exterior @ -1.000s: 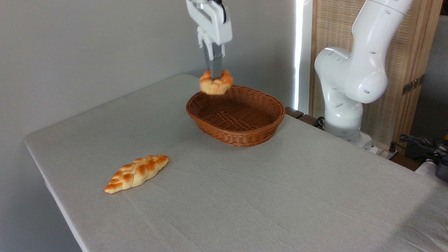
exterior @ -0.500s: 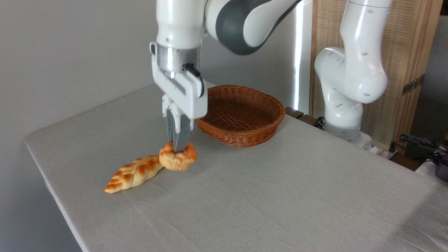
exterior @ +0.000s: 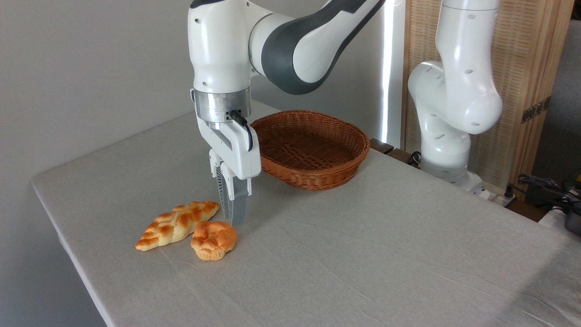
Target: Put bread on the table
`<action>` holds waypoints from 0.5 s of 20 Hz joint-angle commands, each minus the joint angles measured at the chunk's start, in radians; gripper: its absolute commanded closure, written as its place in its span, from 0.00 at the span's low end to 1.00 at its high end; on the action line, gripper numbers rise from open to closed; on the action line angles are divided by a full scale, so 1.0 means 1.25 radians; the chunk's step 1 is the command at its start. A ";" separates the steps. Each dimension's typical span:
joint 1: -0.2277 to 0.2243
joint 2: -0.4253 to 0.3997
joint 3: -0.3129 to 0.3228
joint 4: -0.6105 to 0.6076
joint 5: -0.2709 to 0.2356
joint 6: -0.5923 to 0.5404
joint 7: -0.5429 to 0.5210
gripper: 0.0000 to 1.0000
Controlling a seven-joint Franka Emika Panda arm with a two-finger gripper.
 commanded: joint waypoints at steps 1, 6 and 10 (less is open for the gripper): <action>-0.007 0.000 0.008 0.025 -0.001 0.008 -0.009 0.00; -0.007 0.017 0.009 0.229 -0.026 -0.197 -0.116 0.00; -0.007 0.033 0.009 0.333 -0.042 -0.307 -0.162 0.00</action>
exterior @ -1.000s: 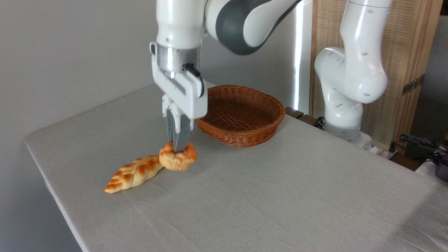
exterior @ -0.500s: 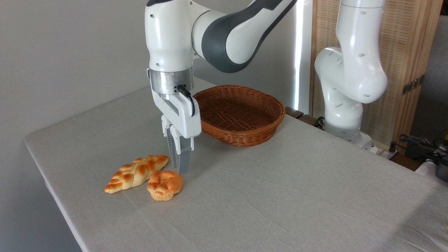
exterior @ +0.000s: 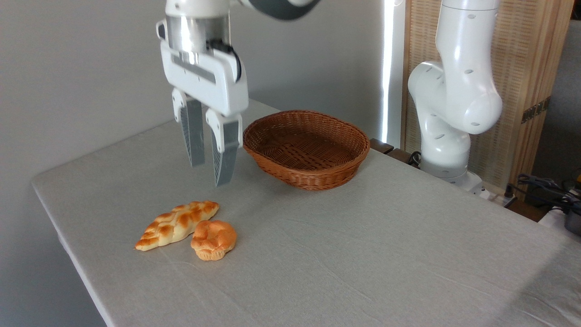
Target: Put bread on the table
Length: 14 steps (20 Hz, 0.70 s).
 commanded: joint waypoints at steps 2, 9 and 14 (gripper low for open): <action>-0.006 0.043 0.010 0.110 -0.020 -0.124 -0.054 0.00; 0.013 0.141 0.041 0.221 -0.050 -0.186 -0.075 0.00; 0.013 0.137 0.042 0.215 -0.050 -0.198 -0.060 0.00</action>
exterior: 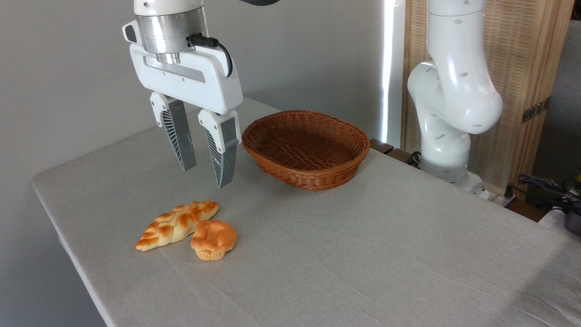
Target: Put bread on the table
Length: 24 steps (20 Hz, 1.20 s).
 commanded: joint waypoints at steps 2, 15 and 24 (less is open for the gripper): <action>0.000 0.003 0.005 0.020 -0.015 -0.048 0.019 0.00; 0.267 -0.014 -0.256 0.011 -0.007 -0.061 0.022 0.00; 0.268 -0.088 -0.252 -0.111 -0.007 0.018 0.046 0.00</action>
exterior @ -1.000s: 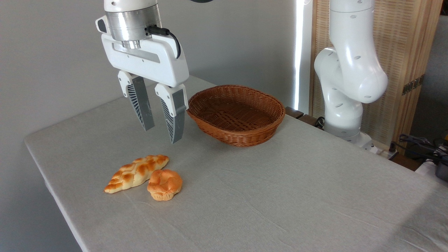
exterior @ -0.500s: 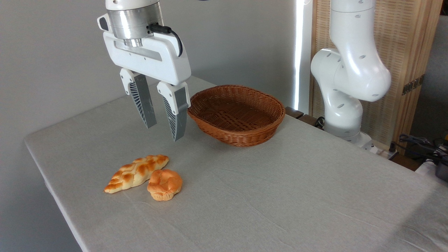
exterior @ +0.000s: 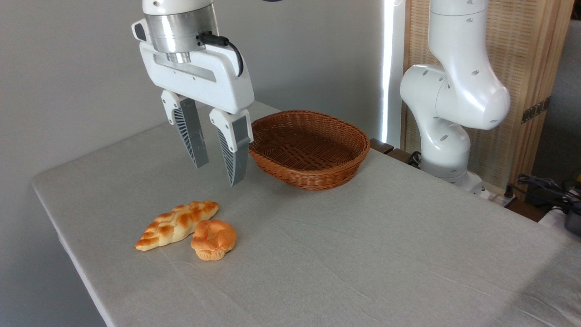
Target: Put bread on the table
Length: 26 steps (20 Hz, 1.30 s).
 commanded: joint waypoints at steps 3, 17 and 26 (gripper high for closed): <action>0.011 -0.065 -0.002 -0.092 -0.007 0.047 0.017 0.00; 0.011 -0.059 0.001 -0.070 -0.011 -0.008 0.145 0.00; 0.011 -0.036 0.015 -0.032 -0.041 -0.009 0.115 0.00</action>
